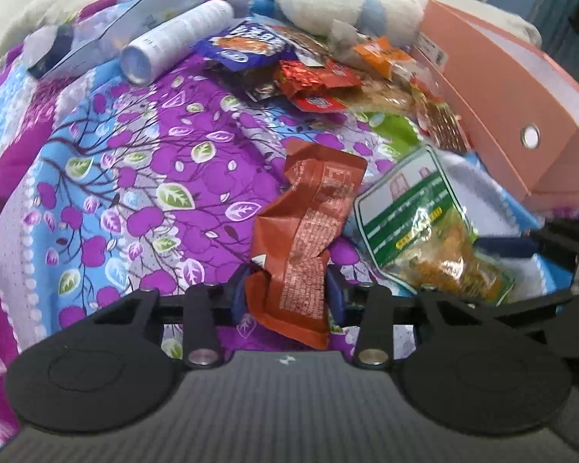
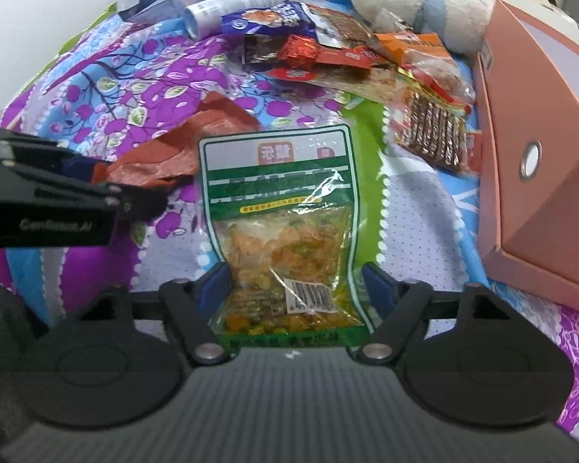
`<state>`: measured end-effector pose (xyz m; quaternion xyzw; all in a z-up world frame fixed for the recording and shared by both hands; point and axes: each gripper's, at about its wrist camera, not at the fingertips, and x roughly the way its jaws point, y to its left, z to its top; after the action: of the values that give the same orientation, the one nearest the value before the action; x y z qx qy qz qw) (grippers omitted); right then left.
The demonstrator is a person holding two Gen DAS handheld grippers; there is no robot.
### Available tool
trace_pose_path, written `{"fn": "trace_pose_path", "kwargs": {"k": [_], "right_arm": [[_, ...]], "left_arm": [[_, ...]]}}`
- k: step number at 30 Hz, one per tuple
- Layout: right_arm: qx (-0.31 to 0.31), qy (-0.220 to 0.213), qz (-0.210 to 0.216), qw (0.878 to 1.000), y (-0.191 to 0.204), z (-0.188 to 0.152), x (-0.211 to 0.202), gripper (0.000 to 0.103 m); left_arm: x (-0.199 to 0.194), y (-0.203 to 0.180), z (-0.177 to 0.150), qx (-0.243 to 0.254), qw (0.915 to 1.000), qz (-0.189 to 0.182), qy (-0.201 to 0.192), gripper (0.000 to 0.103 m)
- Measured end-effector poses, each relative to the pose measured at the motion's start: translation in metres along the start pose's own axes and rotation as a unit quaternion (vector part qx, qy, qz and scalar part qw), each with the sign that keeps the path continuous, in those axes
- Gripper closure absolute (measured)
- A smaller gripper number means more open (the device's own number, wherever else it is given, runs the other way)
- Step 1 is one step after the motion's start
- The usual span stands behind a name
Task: Organize snacks
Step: 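Lift both held packets and carry them over the pink box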
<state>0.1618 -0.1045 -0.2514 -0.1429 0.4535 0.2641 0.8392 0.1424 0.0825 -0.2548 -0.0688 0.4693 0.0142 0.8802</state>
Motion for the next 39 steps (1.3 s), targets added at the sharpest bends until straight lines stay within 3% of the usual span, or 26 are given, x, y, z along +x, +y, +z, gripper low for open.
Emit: {"fn": "trace_pose_path", "kwargs": {"k": [3, 6, 26, 39], "right_arm": [[0.006, -0.003, 0.002, 1.0, 0.003, 0.001, -0.005, 0.044], [0.011, -0.008, -0.003, 1.0, 0.005, 0.001, -0.012, 0.048], [0.108, -0.085, -0.015, 0.99, -0.014, 0.011, -0.1, 0.048], [0.123, -0.148, -0.015, 0.981, -0.03, 0.032, -0.156, 0.048]], "left_arm": [[-0.007, 0.002, 0.0, -0.023, 0.9997, 0.003, -0.006, 0.057], [-0.017, 0.004, -0.001, -0.044, 0.999, 0.003, -0.012, 0.057], [-0.103, -0.014, 0.018, -0.103, 0.992, -0.024, -0.069, 0.057], [-0.147, -0.047, 0.065, -0.092, 0.9866, -0.061, -0.12, 0.057]]}}
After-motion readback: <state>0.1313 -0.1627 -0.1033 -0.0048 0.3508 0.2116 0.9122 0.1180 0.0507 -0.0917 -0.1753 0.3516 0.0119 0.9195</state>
